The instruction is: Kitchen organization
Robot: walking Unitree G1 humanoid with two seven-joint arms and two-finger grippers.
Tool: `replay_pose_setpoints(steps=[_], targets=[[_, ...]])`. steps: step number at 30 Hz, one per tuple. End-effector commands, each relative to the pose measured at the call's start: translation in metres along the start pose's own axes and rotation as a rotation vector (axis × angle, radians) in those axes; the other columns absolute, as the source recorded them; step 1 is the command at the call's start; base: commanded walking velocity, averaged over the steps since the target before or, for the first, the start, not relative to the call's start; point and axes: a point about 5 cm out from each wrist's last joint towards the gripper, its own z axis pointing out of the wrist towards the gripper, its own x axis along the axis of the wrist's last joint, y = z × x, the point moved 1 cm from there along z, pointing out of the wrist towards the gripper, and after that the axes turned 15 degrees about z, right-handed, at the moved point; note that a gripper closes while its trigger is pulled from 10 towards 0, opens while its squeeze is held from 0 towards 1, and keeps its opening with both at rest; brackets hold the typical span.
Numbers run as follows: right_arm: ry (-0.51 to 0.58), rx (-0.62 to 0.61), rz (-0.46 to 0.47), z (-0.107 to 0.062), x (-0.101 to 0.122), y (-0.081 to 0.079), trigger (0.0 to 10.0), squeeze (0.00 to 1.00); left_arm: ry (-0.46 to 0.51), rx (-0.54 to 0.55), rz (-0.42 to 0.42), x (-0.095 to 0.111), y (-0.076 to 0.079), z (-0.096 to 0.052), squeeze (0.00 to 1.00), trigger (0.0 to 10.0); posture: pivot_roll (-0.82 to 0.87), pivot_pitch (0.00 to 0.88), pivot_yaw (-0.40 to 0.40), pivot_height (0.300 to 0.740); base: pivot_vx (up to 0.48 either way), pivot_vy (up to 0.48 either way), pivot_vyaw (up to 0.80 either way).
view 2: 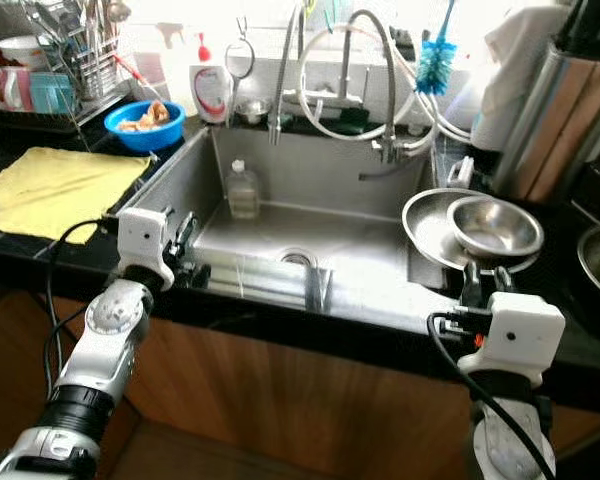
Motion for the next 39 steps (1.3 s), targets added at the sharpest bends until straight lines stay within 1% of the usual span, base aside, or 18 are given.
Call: replay_pose_setpoints(steps=[1, 8, 18, 22, 25, 27, 30, 31, 35, 36, 37, 38, 39], targets=[[0.003, 0.011, 0.003, 0.001, 0.003, -0.003, 10.0, 0.0, 0.008, -0.004, 0.001, 0.003, -0.001, 0.004, 0.0, 10.0, -0.08, 0.0, 0.029, 0.74, 0.322, 0.0, 0.0], [-0.001, 0.016, 0.006, 0.001, 0.003, -0.003, 10.0, 0.0, 0.012, 0.001, 0.008, 0.004, -0.001, 0.004, 0.0, 10.0, -0.07, 0.0, 0.027, 0.74, 0.322, 0.0, 0.0], [0.005, 0.01, 0.01, 0.002, 0.005, -0.004, 10.0, 0.0, 0.02, 0.0, 0.001, 0.005, -0.001, 0.005, 0.0, 10.0, -0.08, 0.0, 0.029, 0.74, 0.0, 0.0, 0.0], [0.023, 0.004, 0.029, 0.005, 0.013, -0.005, 10.0, 0.0, 0.023, 0.005, 0.0, 0.006, -0.003, 0.006, 0.0, 10.0, -0.08, 0.0, 0.03, 0.74, 0.0, 0.0, 0.0], [0.027, 0.001, 0.021, 0.01, 0.02, -0.006, 10.0, 0.0, 0.026, 0.007, 0.0, 0.007, -0.004, 0.006, 0.0, 10.0, -0.08, 0.0, 0.031, 0.74, 0.0, 0.0, 0.0], [0.036, 0.042, 0.054, 0.015, 0.028, -0.013, 10.0, 0.0, 0.025, 0.012, -0.002, 0.007, -0.005, 0.007, 0.0, 10.0, -0.08, 0.0, 0.033, 0.74, 0.0, 0.0, 0.0], [0.058, 0.173, 0.088, 0.018, 0.041, -0.033, 10.0, 0.0, 0.027, 0.021, -0.013, 0.008, -0.007, 0.008, 0.0, 10.0, -0.08, 0.0, 0.032, 0.74, 0.0, 0.0, 0.0], [0.047, 0.215, 0.108, 0.019, 0.043, -0.04, 10.0, 0.0, 0.028, 0.021, -0.01, 0.008, -0.007, 0.008, 0.0, 10.0, -0.08, 0.0, 0.032, 0.74, 0.0, 0.0, 0.0], [-0.005, 0.284, 0.164, 0.018, 0.042, -0.052, 10.0, 0.0, 0.024, 0.019, -0.007, 0.007, -0.008, 0.008, 0.0, 10.0, -0.08, 0.0, 0.031, 0.74, 0.0, 0.0, 0.0], [-0.033, 0.29, 0.16, 0.018, 0.039, -0.053, 10.0, 0.0, 0.023, 0.018, -0.006, 0.006, -0.008, 0.008, 0.0, 10.0, -0.07, 0.0, 0.03, 0.74, 0.0, 0.0, 0.0], [-0.093, 0.284, 0.15, 0.016, 0.031, -0.053, 10.0, 0.0, 0.023, 0.016, -0.004, 0.006, -0.008, 0.007, 0.0, 10.0, -0.07, 0.0, 0.028, 0.74, 0.0, 0.0, 0.0], [-0.122, 0.278, 0.147, 0.015, 0.027, -0.053, 10.0, 0.0, 0.023, 0.014, -0.003, 0.006, -0.008, 0.007, 0.0, 10.0, -0.07, 0.0, 0.028, 0.74, 0.0, 0.0, 0.0], [-0.196, 0.301, 0.142, 0.01, 0.014, -0.055, 10.0, 0.0, 0.025, 0.01, -0.005, 0.007, -0.007, 0.007, 0.0, 10.0, -0.07, 0.0, 0.029, 0.74, 0.0, 0.0, 0.0]])
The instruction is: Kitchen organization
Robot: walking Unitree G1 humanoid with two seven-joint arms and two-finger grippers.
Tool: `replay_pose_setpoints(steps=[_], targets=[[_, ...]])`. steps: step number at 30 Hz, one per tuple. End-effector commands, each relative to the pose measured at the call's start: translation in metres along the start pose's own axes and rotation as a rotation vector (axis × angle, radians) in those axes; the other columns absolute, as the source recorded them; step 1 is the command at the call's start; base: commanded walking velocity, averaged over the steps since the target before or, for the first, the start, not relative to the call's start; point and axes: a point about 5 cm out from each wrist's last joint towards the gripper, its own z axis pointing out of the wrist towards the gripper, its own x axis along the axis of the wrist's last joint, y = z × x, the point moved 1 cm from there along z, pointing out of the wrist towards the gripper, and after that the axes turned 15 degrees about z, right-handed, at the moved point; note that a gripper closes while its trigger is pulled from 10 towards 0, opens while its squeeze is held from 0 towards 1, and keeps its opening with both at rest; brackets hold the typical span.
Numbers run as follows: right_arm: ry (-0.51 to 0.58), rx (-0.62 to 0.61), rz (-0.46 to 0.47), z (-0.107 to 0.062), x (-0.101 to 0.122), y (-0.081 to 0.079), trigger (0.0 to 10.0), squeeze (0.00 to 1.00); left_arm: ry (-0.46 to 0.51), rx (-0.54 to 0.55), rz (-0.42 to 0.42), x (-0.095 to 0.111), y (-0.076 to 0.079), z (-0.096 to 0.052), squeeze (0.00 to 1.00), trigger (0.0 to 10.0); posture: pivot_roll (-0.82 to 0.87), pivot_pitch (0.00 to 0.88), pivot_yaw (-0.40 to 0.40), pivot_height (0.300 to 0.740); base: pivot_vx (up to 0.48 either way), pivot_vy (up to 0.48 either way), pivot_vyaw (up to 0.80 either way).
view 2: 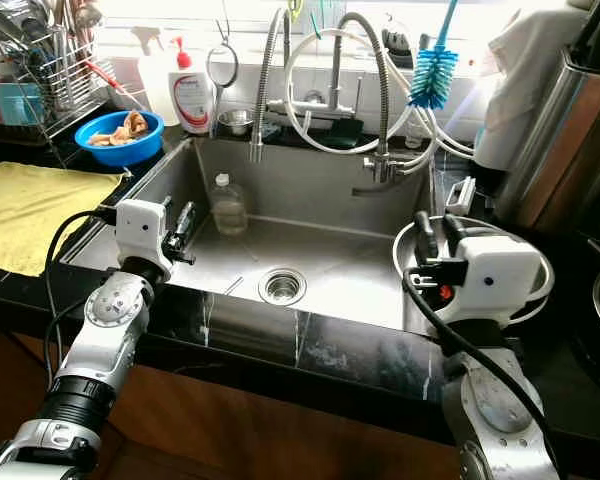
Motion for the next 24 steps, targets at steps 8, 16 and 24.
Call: replay_pose_setpoints(steps=[8, 16, 24], targets=[[-0.214, 0.034, 0.064, -0.01, -0.032, -0.005, 10.0, 0.0, 0.004, -0.018, -0.007, 0.003, 0.001, 0.003, 0.0, 10.0, -0.07, 0.0, 0.032, 0.74, 0.0, 0.0, 0.0], [-0.234, 0.04, 0.101, -0.011, -0.028, -0.005, 10.0, 0.0, 0.002, -0.027, -0.012, 0.002, 0.002, 0.003, 0.0, 10.0, -0.08, 0.0, 0.033, 0.74, 0.0, 0.0, 0.0], [-0.237, 0.018, 0.13, -0.013, -0.031, -0.001, 10.0, 0.0, 0.004, -0.038, -0.01, 0.003, 0.004, 0.002, 0.0, 10.0, -0.08, 0.0, 0.033, 0.74, 0.0, 0.0, 0.0]])
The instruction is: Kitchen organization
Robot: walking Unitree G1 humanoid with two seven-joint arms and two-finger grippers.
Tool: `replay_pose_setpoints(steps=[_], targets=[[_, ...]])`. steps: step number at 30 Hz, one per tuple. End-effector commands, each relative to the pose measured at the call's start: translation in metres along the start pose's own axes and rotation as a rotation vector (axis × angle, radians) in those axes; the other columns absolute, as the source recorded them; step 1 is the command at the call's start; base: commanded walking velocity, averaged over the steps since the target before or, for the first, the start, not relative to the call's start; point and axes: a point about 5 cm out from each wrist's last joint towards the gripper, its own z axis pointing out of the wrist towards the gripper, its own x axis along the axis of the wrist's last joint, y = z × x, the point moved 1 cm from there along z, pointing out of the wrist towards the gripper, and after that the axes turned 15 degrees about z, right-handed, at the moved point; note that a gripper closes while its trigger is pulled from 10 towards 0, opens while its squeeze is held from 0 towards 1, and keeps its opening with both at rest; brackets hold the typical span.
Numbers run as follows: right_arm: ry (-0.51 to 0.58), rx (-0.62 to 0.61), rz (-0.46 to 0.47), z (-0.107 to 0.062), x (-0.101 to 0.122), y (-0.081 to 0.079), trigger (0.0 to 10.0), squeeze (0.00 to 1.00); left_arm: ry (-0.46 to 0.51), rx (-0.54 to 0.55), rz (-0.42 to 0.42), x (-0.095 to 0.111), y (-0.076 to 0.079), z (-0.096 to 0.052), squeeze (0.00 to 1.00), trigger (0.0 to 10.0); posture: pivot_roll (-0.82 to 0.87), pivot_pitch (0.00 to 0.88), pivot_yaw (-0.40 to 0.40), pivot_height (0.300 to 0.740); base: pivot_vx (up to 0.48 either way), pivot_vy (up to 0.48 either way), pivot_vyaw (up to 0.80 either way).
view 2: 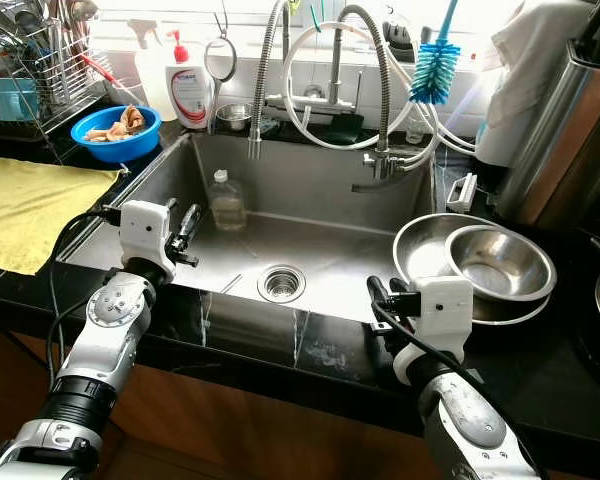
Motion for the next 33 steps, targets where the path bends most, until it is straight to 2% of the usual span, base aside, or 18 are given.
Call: replay_pose_setpoints(steps=[1, 12, 24, 33], targets=[[0.018, -0.008, 0.015, -0.002, 0.005, 0.001, 10.0, 0.0, 0.009, -0.009, -0.005, 0.003, 0.0, 0.001, 0.0, 10.0, -0.08, 0.0, 0.033, 0.74, 0.0, 0.0, 0.0], [0.032, -0.064, 0.017, -0.003, 0.006, 0.009, 10.0, 0.0, 0.011, -0.016, -0.004, 0.004, 0.002, 0.003, 0.0, 10.0, -0.08, 0.0, 0.033, 0.74, 0.0, 0.0, 0.0], [0.053, -0.191, 0.015, -0.005, 0.005, 0.027, 10.0, 0.0, 0.011, -0.017, -0.006, 0.004, 0.002, 0.003, 0.0, 10.0, -0.08, 0.0, 0.034, 0.74, 0.0, 0.0, 0.0], [0.067, -0.223, 0.013, -0.006, 0.007, 0.031, 10.0, 0.0, 0.009, -0.017, -0.006, 0.004, 0.003, 0.003, 0.0, 10.0, -0.08, 0.0, 0.032, 0.74, 0.0, 0.0, 0.0]])
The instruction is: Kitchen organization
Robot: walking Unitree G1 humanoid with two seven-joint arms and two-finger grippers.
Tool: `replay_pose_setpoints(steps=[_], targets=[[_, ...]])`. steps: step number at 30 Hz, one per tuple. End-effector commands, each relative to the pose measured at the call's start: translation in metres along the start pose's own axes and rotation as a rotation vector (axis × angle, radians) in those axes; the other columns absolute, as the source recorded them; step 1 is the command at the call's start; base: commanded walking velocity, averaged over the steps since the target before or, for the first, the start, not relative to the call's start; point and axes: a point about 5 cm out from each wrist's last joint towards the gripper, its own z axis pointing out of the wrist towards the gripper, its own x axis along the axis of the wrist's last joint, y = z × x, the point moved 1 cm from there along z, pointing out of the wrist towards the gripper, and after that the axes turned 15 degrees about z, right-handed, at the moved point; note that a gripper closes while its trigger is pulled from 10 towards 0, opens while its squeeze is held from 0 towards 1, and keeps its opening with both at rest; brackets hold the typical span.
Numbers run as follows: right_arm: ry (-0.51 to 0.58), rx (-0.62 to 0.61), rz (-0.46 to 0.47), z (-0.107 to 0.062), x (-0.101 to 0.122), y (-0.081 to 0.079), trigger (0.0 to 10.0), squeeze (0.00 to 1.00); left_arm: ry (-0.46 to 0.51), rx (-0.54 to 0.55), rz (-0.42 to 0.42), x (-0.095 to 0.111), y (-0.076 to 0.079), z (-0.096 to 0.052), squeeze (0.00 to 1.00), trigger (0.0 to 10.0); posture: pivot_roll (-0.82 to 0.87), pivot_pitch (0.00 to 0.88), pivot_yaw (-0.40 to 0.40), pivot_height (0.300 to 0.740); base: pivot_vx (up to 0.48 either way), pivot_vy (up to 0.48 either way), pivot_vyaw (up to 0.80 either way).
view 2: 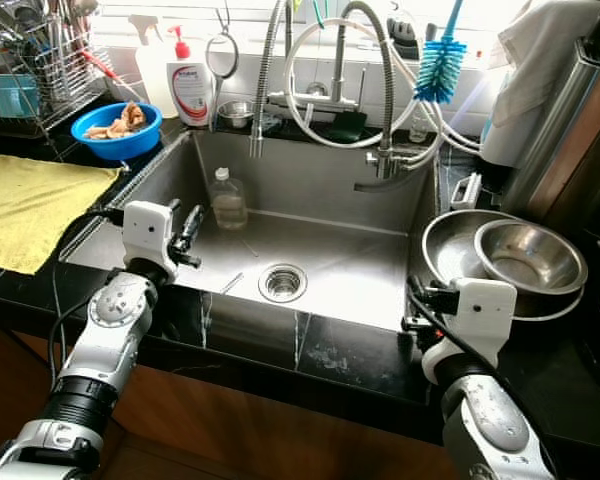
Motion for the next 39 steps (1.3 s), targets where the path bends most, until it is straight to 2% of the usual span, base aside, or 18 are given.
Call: replay_pose_setpoints(steps=[1, 7, 13, 20, 25, 31, 35, 37, 38, 39], targets=[[0.003, -0.022, 0.0, 0.001, 0.0, 0.003, 10.0, 0.0, 0.005, -0.002, -0.002, 0.003, 0.0, 0.003, 0.0, 10.0, -0.08, 0.0, 0.032, 0.74, 0.0, 0.0, 0.0], [0.003, 0.001, 0.008, 0.003, -0.001, -0.003, 10.0, 0.0, 0.002, -0.001, 0.004, 0.003, -0.001, 0.003, 0.0, 10.0, -0.07, 0.0, 0.031, 0.74, 0.0, 0.0, 0.0], [0.006, -0.01, -0.027, 0.004, 0.0, 0.0, 10.0, 0.0, 0.004, 0.003, 0.01, 0.003, -0.001, 0.004, 0.0, 10.0, -0.07, 0.0, 0.032, 0.74, 0.0, 0.0, 0.0], [0.003, 0.016, -0.018, 0.005, -0.001, -0.004, 10.0, 0.0, 0.001, 0.002, 0.01, 0.002, 0.0, 0.003, 0.0, 10.0, -0.07, 0.0, 0.032, 0.74, 0.0, 0.0, 0.0], [0.008, 0.132, -0.008, 0.005, 0.001, -0.023, 10.0, 0.0, 0.007, 0.002, 0.025, 0.003, -0.001, 0.003, 0.0, 10.0, -0.07, 0.0, 0.031, 0.74, 0.0, 0.0, 0.0], [0.015, 0.201, -0.035, 0.006, 0.002, -0.036, 10.0, 0.0, -0.004, 0.016, 0.002, 0.002, -0.001, 0.004, 0.0, 10.0, -0.07, 0.0, 0.027, 0.74, 0.0, 0.0, 0.0], [0.073, 0.203, -0.035, 0.008, 0.014, -0.039, 10.0, 0.0, 0.001, 0.018, 0.006, 0.003, -0.001, 0.005, 0.0, 10.0, -0.07, 0.0, 0.027, 0.74, 0.0, 0.0, 0.0], [0.137, 0.168, -0.082, 0.012, 0.029, -0.036, 10.0, 0.0, -0.007, 0.037, -0.017, 0.003, -0.004, 0.006, 0.0, 10.0, -0.07, 0.0, 0.024, 0.74, 0.0, 0.0, 0.0], [0.159, 0.155, -0.09, 0.013, 0.035, -0.035, 10.0, 0.95, -0.007, 0.041, -0.017, 0.003, -0.005, 0.006, 0.0, 10.0, -0.07, 0.0, 0.022, 0.74, 0.0, 0.0, 0.0], [0.173, 0.147, -0.094, 0.014, 0.038, -0.034, 10.0, 0.95, -0.006, 0.043, -0.016, 0.003, -0.005, 0.006, 0.0, 10.0, -0.07, 0.0, 0.022, 0.74, 0.0, 0.0, 0.0]])
